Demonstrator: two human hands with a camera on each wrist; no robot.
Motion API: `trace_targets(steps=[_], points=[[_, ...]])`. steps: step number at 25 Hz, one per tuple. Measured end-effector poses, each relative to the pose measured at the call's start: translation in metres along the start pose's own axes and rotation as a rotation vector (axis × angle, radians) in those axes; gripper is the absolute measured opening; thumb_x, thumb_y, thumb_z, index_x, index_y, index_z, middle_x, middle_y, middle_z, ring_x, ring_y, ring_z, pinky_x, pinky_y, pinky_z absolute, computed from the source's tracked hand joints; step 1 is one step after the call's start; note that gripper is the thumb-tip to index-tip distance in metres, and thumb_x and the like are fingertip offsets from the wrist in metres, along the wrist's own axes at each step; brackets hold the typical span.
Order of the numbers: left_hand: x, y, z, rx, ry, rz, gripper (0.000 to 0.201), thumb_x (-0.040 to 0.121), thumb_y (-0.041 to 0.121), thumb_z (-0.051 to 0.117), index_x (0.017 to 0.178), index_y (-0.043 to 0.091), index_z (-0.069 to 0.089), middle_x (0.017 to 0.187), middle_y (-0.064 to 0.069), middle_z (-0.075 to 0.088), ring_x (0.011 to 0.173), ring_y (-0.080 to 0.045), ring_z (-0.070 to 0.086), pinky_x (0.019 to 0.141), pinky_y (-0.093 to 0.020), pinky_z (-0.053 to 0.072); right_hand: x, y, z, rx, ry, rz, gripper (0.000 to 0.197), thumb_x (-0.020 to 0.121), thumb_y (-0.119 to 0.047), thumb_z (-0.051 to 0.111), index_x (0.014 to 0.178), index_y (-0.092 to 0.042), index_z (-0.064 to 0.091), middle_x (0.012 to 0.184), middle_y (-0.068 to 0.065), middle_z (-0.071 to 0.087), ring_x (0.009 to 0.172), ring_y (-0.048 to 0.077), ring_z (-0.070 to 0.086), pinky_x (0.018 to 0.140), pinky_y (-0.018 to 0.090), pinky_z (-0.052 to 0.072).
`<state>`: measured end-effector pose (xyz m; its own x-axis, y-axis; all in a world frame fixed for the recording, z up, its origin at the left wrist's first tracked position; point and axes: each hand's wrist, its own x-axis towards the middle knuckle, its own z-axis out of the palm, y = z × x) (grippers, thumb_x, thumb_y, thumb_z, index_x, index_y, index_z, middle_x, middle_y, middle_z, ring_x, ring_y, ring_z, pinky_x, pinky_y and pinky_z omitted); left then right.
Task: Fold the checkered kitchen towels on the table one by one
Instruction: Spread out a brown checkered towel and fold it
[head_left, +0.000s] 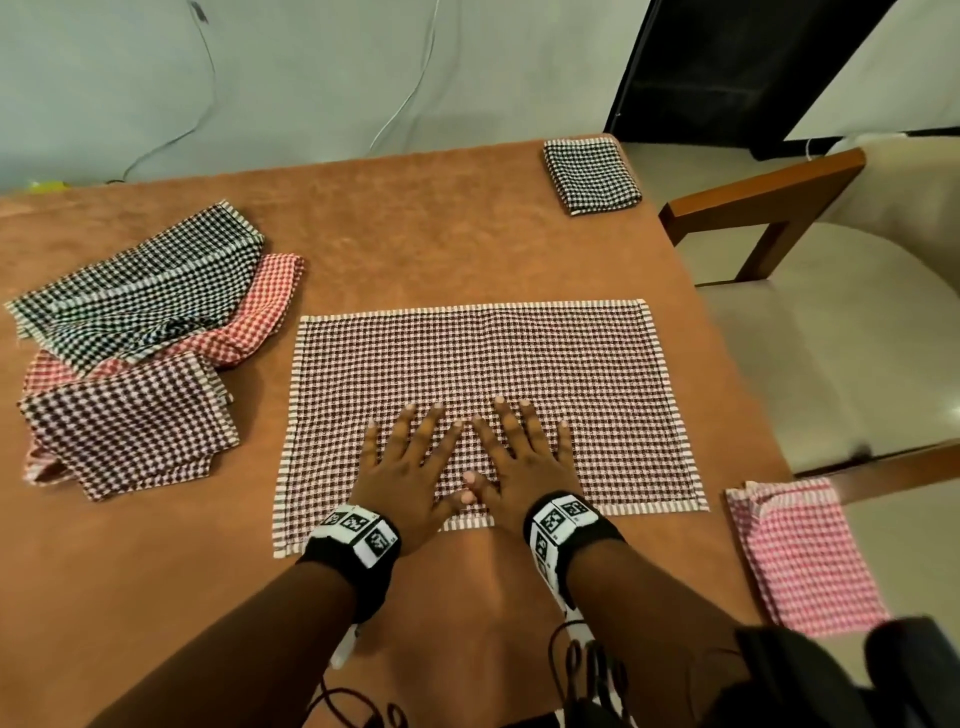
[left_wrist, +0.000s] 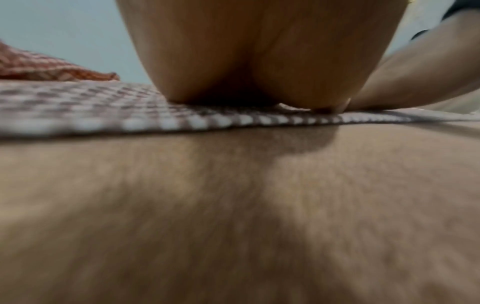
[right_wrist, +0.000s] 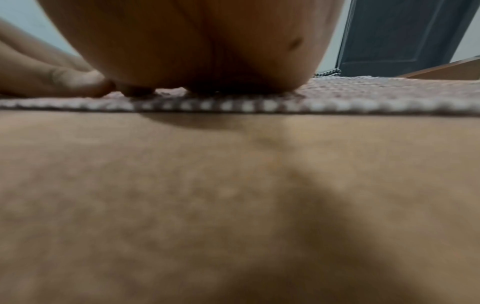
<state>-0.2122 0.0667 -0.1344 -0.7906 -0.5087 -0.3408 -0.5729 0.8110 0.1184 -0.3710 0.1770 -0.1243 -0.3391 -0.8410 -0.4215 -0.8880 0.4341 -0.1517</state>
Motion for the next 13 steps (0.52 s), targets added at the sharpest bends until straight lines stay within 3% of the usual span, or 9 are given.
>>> trace_targets(steps=[4, 9, 13], points=[[-0.014, -0.03, 0.002, -0.046, -0.006, -0.148, 0.089, 0.075, 0.092, 0.008, 0.148, 0.05, -0.021, 0.158, 0.01, -0.031, 0.149, -0.026, -0.025, 0.115, -0.06, -0.015, -0.008, 0.059, -0.003, 0.04, -0.007, 0.152, 0.071, 0.086, -0.076, 0.007, 0.145, -0.047, -0.022, 0.156, -0.011, -0.032, 0.145, 0.022, -0.027, 0.114, 0.059, -0.014], [-0.032, -0.064, 0.0, -0.076, -0.024, -0.261, 0.1, 0.063, 0.097, -0.002, 0.15, 0.049, -0.016, 0.162, 0.008, -0.026, 0.15, -0.025, -0.023, 0.119, -0.057, -0.01, -0.024, 0.129, -0.006, 0.07, 0.021, 0.343, 0.074, 0.082, -0.08, 0.003, 0.144, -0.049, -0.024, 0.159, -0.011, -0.026, 0.147, 0.02, -0.023, 0.117, 0.056, -0.008], [-0.035, -0.065, -0.009, -0.097, -0.092, -0.295, 0.105, 0.059, 0.098, -0.007, 0.149, 0.047, -0.02, 0.163, 0.004, -0.025, 0.15, -0.028, -0.021, 0.12, -0.058, -0.008, -0.027, 0.138, -0.013, 0.082, -0.029, 0.378, 0.074, 0.085, -0.077, 0.009, 0.146, -0.047, -0.022, 0.159, -0.01, -0.027, 0.147, 0.02, -0.021, 0.117, 0.059, -0.004]])
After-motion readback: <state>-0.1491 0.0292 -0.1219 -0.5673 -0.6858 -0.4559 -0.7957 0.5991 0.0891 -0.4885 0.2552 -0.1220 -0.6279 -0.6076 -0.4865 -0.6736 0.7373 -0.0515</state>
